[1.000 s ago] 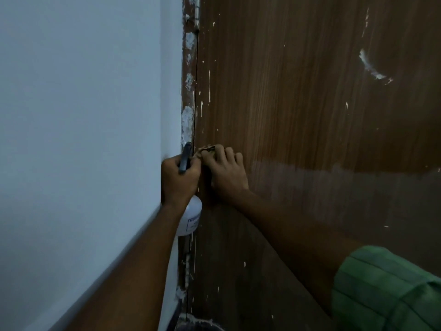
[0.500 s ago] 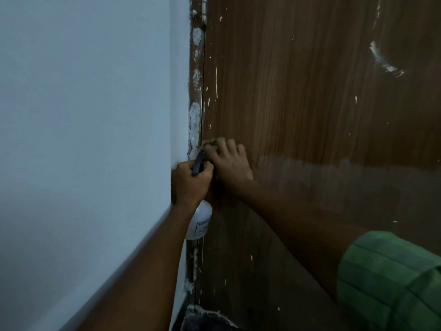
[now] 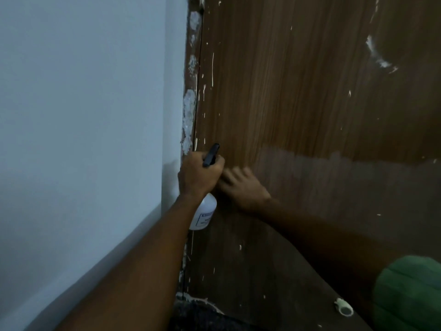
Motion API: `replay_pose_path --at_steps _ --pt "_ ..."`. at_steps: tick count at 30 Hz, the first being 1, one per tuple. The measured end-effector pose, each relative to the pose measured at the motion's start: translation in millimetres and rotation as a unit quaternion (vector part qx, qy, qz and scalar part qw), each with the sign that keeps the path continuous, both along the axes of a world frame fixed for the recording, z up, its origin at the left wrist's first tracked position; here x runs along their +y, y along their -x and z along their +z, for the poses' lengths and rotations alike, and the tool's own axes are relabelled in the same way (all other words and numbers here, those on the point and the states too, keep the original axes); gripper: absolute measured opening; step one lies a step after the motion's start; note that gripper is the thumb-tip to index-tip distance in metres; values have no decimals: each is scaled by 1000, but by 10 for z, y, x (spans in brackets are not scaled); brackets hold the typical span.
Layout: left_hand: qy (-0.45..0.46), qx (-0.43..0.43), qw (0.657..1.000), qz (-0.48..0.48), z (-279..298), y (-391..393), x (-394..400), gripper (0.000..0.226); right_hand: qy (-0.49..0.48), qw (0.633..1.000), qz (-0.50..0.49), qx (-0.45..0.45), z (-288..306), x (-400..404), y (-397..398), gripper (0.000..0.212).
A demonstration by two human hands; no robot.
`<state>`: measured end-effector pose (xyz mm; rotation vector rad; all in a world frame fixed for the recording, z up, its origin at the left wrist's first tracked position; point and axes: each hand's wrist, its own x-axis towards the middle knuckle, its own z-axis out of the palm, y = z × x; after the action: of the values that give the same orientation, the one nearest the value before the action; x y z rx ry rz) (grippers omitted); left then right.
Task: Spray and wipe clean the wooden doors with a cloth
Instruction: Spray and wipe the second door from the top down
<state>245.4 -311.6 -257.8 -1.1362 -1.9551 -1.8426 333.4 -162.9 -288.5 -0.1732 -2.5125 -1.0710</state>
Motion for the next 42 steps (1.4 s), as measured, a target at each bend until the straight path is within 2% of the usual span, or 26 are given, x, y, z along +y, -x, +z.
replay_pose_path --at_steps 1,2,3,5,7,8,10,12,15,17,19,21,23,25,28,30,31,34,36,38,40,42 --pt "3 5 1000 -8 -17 -19 26 31 -55 991 6 -126 -99 36 -68 69" --pt "5 10 1000 -15 -26 -29 59 31 -96 977 10 -191 -127 90 -113 64" --pt "6 17 1000 -22 -16 -54 73 31 -109 977 16 -181 -79 136 -131 62" --pt "7 35 998 -43 -5 -59 104 31 -48 999 2 -2 163 130 -94 62" --pt "10 34 997 -73 -23 -89 139 29 53 976 -15 210 454 117 -89 65" --pt "11 28 996 -81 -36 -117 160 29 81 956 -13 282 560 109 -101 67" --pt "4 15 996 -87 -77 -181 220 31 95 936 -11 339 491 93 -113 72" --pt "-10 4 997 -75 -106 -253 294 32 75 951 -2 300 94 109 -140 79" --pt "-14 -7 998 -53 -135 -330 444 33 10 983 40 176 -549 317 -329 75" --pt "-22 -9 999 -47 -142 -377 497 33 -14 991 52 121 -592 462 -432 73" --pt "-31 -10 998 -52 -113 -394 543 32 20 984 34 172 -350 427 -472 69" --pt "-38 -7 998 -52 -102 -365 568 34 92 943 8 319 17 353 -496 63" --pt "-40 9 998 -50 -109 -366 622 35 104 900 5 424 277 365 -560 58" --pt "-35 28 997 -60 -137 -378 659 33 89 907 11 410 127 428 -607 60" --pt "-33 51 997 -45 -144 -436 715 36 36 952 4 303 -637 542 -706 75" --pt "-32 63 996 -50 -121 -518 731 41 -26 975 20 219 -1043 635 -751 73" --pt "-26 74 995 -54 -101 -565 734 41 -35 977 33 207 -1064 667 -748 70" --pt "-13 97 993 -65 -73 -646 749 33 4 960 33 279 -516 610 -743 73" --pt "4 97 992 -85 -97 -650 766 30 69 928 3 365 50 582 -862 71" --pt "22 107 989 -101 -132 -674 767 32 84 903 -21 420 371 627 -1006 65" --pt "35 111 986 -119 -130 -748 749 38 83 910 -13 406 157 690 -1166 68" --pt "36 111 986 -122 -111 -804 719 41 55 946 -1 320 -472 751 -1292 78"
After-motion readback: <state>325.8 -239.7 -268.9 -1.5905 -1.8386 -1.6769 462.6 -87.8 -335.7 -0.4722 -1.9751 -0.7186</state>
